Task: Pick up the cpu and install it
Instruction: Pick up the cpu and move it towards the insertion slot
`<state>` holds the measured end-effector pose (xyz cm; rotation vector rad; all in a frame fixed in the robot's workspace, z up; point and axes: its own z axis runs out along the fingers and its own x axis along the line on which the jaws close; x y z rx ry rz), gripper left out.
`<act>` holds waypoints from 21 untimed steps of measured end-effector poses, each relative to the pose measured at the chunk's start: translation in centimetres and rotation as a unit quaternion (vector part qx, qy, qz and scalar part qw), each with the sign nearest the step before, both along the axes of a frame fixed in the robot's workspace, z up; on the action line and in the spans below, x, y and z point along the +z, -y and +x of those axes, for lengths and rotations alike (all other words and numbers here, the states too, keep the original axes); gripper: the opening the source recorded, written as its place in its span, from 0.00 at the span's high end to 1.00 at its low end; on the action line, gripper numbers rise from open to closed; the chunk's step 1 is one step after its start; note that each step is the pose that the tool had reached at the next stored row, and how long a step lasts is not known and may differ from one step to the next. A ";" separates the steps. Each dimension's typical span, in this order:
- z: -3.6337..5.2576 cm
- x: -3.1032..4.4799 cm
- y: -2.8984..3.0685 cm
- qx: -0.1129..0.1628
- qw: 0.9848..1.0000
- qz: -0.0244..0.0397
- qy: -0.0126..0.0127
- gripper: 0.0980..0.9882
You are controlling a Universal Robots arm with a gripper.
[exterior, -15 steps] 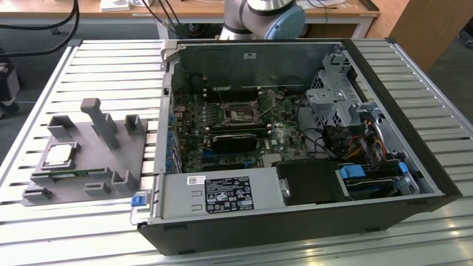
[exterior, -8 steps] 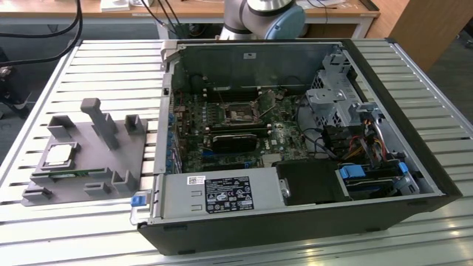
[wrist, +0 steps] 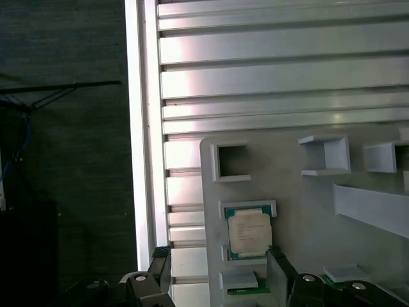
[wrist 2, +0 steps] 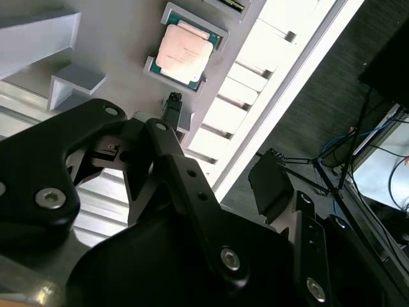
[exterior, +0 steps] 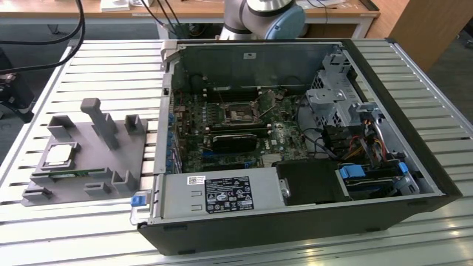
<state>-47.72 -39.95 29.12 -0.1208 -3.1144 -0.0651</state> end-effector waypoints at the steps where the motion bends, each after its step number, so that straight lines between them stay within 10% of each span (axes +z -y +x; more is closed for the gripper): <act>1: 0.00 -0.15 0.00 0.000 1.000 0.000 0.000 0.32; 21: 0.00 -3.60 0.00 0.000 1.000 0.000 0.000 0.32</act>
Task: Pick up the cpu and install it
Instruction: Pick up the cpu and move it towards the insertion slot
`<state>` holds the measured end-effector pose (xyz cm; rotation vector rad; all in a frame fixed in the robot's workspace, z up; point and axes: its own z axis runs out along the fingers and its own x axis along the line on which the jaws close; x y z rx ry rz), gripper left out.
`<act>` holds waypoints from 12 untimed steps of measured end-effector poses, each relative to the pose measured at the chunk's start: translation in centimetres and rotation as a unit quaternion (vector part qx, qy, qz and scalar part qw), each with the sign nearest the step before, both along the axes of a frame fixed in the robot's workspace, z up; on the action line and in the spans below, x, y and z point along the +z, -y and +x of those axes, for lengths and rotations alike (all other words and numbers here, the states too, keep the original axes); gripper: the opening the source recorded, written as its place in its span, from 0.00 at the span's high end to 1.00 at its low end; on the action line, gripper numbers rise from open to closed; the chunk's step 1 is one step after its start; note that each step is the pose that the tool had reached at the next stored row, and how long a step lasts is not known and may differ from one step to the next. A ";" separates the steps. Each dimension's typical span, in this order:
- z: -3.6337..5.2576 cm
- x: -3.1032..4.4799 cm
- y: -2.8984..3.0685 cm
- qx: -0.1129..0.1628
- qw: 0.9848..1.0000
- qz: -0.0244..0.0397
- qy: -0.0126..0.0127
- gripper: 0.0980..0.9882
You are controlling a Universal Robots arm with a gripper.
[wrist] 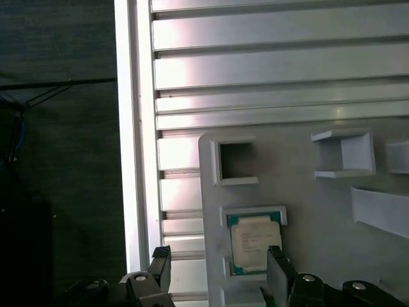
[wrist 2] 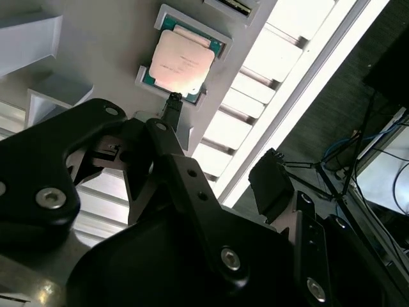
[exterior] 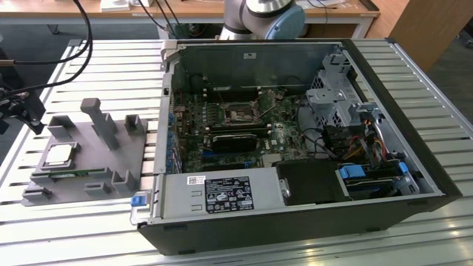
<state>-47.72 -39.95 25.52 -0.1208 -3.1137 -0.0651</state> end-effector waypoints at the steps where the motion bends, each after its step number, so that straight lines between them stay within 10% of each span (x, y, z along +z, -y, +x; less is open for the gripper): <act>1: 0.00 -0.18 0.00 0.000 1.000 0.000 0.000 0.32; 12: 0.00 -1.77 0.02 0.000 1.000 0.000 -0.001 0.32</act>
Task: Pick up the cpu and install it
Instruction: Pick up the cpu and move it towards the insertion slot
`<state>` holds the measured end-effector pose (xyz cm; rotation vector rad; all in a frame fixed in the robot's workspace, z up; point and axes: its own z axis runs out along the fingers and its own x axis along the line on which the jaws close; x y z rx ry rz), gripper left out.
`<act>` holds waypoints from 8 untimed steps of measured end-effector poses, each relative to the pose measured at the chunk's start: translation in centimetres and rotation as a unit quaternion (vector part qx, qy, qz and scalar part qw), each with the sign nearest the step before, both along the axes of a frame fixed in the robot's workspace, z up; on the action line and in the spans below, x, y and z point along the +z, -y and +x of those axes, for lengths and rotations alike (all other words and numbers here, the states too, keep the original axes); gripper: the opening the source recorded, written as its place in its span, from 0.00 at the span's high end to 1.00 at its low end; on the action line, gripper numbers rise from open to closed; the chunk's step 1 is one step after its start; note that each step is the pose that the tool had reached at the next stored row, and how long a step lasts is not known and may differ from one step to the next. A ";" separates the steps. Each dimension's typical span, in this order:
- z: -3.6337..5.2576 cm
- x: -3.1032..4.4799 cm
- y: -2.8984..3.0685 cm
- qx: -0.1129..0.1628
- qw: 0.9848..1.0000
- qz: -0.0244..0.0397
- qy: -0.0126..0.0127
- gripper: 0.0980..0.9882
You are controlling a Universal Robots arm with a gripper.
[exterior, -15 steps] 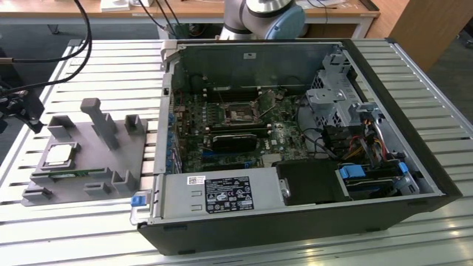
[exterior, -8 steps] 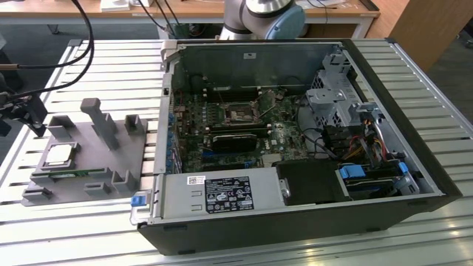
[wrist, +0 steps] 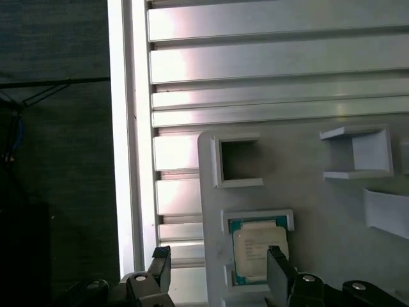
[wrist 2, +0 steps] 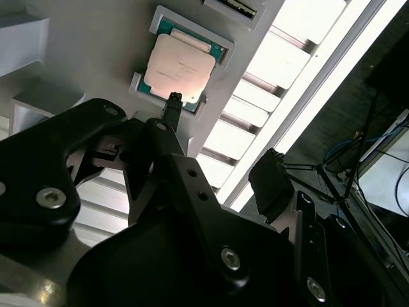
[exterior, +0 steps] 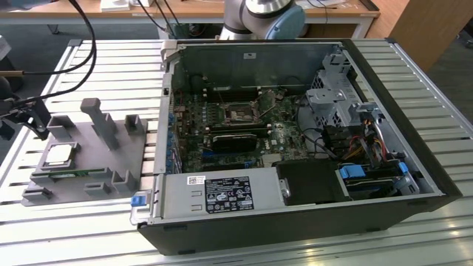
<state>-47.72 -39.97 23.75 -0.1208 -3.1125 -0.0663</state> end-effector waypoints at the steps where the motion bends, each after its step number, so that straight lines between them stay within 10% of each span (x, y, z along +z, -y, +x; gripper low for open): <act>1: 0.00 -0.06 0.00 0.000 1.000 0.000 0.000 0.32; 8: 0.00 -0.44 0.00 0.000 1.000 0.000 0.000 0.32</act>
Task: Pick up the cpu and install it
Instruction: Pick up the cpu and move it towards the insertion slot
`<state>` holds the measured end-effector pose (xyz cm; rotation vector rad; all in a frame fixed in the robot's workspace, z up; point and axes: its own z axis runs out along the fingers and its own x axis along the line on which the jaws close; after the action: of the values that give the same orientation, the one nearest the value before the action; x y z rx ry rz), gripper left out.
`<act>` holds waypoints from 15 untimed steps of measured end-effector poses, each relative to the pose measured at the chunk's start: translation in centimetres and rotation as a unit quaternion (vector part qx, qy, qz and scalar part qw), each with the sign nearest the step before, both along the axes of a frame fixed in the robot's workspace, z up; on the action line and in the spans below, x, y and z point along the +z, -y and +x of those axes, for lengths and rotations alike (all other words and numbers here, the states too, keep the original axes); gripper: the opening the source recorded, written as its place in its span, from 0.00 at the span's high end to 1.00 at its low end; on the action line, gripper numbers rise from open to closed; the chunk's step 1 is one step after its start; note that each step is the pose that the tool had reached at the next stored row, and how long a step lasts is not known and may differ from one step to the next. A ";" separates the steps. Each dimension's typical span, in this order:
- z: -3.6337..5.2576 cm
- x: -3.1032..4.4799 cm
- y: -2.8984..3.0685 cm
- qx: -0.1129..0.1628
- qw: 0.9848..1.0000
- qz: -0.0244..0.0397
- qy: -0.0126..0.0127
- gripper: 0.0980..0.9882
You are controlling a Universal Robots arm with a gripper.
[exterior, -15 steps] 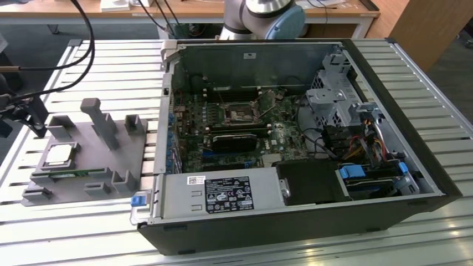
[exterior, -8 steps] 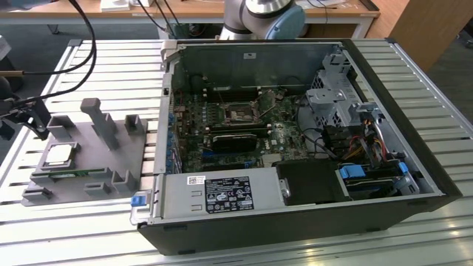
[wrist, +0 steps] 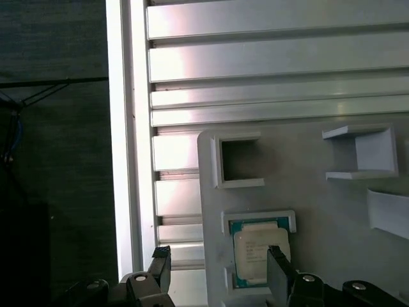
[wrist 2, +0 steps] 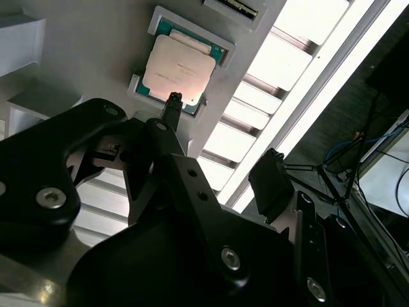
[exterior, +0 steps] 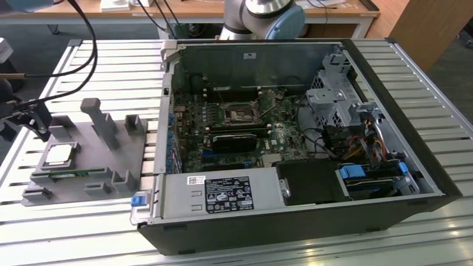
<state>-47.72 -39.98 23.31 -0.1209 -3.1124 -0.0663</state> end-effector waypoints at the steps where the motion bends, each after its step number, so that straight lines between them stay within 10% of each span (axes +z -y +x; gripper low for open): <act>1: 0.00 -0.07 0.01 0.000 1.000 0.000 0.000 0.32; 15: 0.63 -0.85 0.02 -0.001 1.000 -0.003 0.000 0.32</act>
<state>-47.09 -40.00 22.45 -0.1250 -3.1127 -0.0566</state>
